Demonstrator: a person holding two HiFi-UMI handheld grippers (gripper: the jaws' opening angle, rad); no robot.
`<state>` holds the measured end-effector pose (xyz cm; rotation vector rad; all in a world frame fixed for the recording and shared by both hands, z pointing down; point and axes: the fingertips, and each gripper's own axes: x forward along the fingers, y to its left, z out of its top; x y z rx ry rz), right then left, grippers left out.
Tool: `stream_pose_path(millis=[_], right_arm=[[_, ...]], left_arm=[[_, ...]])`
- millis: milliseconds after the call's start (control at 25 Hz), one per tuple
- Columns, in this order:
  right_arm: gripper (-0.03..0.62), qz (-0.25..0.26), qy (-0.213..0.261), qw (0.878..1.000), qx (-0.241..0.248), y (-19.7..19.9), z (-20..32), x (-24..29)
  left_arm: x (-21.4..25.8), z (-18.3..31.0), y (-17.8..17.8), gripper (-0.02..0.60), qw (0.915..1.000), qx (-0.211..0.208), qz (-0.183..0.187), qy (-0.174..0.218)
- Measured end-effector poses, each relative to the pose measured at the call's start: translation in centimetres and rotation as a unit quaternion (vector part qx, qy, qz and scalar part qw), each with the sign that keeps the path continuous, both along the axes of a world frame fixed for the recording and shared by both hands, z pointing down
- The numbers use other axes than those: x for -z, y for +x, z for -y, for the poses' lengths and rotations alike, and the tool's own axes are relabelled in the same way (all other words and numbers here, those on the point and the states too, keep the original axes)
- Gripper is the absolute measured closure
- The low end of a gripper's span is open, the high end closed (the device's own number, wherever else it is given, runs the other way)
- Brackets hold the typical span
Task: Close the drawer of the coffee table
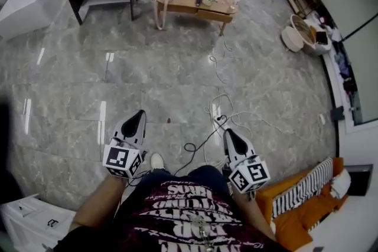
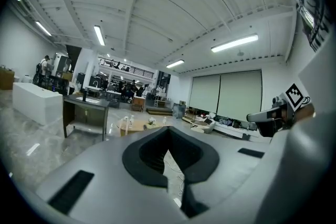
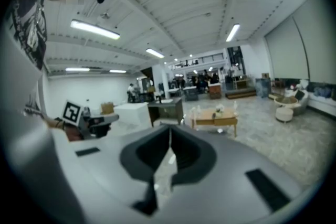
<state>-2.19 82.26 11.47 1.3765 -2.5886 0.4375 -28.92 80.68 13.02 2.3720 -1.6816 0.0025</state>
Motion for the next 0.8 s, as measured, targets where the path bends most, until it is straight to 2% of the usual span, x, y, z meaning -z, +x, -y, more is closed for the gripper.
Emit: stream_pose_path(millis=[240,480,800], right_arm=[[0.559,-0.002,-0.013,1.000,-0.009,-1.4,2.9,-0.1],[0.559,0.001,-0.018,0.999,0.032,-3.9,5.2,-1.8],[0.559,0.032,-0.033,0.999,0.027,-2.3,12.1,-4.3]], left_arm=[[-1.6,2.2,-3.1,0.560,0.9994,0.023,0.001,-0.024],[-3.9,3.5,-4.7,0.560,0.9977,0.048,0.008,-0.046],[-3.9,9.0,-3.8,0.560,0.9961,0.064,0.035,-0.050]])
